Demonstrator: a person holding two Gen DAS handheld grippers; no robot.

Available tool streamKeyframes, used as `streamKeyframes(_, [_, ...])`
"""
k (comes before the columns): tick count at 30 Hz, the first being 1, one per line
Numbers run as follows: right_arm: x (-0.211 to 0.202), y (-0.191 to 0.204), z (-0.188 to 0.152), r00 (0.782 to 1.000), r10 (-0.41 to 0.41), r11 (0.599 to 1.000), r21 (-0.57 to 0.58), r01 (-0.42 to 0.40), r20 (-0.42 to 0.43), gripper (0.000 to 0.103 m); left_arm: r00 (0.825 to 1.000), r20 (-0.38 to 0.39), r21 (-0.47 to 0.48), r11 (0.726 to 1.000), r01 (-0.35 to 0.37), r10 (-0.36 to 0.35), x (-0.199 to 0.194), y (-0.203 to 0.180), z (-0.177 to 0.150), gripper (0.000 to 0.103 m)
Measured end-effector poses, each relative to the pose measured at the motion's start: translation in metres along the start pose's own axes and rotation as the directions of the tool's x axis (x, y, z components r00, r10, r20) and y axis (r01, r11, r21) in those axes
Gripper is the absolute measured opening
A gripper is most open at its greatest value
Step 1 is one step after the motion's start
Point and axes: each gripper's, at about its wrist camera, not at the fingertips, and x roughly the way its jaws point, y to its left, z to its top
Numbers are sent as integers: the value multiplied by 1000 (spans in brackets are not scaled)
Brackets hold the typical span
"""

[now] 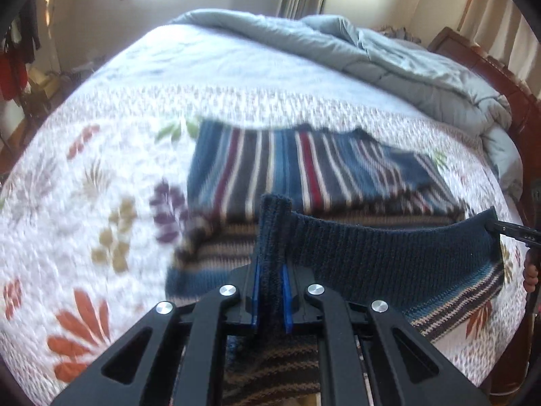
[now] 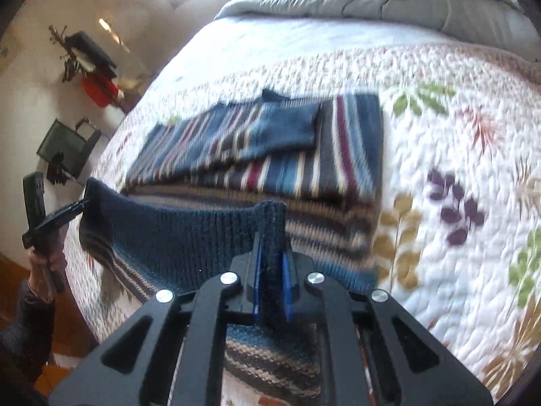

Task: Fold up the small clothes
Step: 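Lift the folded edge with both tools and carry it toward the collar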

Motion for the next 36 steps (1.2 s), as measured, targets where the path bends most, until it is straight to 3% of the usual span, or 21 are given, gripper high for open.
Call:
streamKeyframes(9, [19, -12, 100, 992, -86, 996, 9, 86, 92, 9, 995, 86, -24, 998, -49, 51, 39, 5, 94, 11])
streamKeyframes(18, [86, -34, 179, 977, -196, 980, 33, 194, 82, 9, 991, 21, -60, 990, -130, 131, 129, 12, 165, 11])
streamKeyframes(22, [115, -50, 190, 973, -228, 972, 68, 224, 47, 9, 987, -54, -75, 985, -155, 151, 169, 24, 169, 11])
streamKeyframes(26, [150, -66, 187, 967, -255, 963, 88, 254, -7, 9, 970, -136, -43, 977, -208, 201, 209, 27, 156, 12])
streamKeyframes(31, [176, -77, 176, 959, -280, 954, 98, 284, -51, 11, 957, -120, 35, 964, -263, 266, 223, 17, 147, 17])
streamKeyframes(33, [172, -75, 175, 959, -279, 955, 96, 282, -45, 19, 948, -116, 83, 954, -289, 297, 218, 13, 148, 25])
streamKeyframes(35, [158, -73, 172, 960, -278, 956, 85, 280, -36, 26, 943, -107, 98, 947, -306, 315, 204, 13, 148, 55])
streamKeyframes(36, [145, -72, 170, 962, -272, 959, 81, 273, -22, 26, 945, -103, 93, 949, -301, 309, 197, 15, 148, 57])
